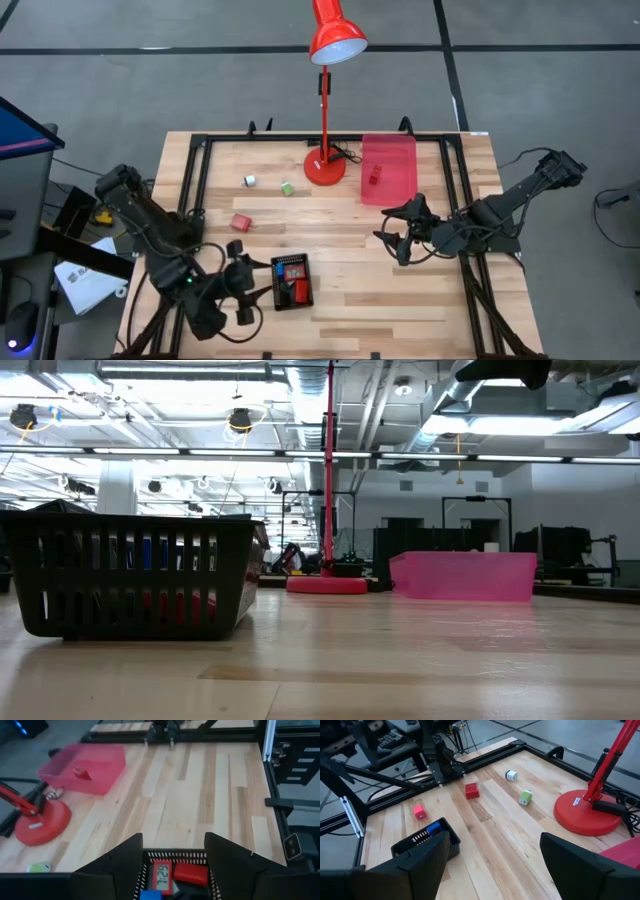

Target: Pick & Place Office items

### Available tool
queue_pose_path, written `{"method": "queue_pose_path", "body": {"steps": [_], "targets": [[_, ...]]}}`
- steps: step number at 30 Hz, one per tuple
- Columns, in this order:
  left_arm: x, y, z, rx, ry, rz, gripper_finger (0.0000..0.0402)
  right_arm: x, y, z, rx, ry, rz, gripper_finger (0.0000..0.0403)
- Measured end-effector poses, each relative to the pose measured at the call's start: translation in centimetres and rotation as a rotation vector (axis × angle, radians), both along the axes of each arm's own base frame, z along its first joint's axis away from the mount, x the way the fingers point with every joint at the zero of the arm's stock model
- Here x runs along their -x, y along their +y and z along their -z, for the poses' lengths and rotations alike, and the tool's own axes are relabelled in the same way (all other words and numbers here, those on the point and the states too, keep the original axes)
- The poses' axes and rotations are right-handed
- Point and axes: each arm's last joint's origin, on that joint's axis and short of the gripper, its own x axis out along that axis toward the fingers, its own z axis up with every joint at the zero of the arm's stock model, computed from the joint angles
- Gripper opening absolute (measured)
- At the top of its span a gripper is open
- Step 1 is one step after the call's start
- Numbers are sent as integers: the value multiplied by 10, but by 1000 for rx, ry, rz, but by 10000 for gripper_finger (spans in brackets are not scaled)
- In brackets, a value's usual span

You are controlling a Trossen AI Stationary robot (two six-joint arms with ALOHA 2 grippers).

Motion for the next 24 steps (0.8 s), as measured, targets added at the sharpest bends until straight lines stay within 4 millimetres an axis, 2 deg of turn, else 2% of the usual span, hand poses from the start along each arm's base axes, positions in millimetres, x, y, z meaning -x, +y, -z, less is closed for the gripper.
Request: {"method": "queue_pose_path", "body": {"steps": [9, 17, 20, 24], "targets": [[2, 2, -4, -36, 2, 22, 209, 0, 0, 0, 0, 0, -1, 305], [3, 6, -4, -144, -10, -3, 209, 0, 1, 0, 9, 10, -22, 305], [5, 18, -1, -135, 10, -75, 209, 0, 1, 0, 16, 12, -26, 305], [13, 49, 12, -31, 54, -239, 209, 0, 1, 0, 15, 12, -28, 305]]}}
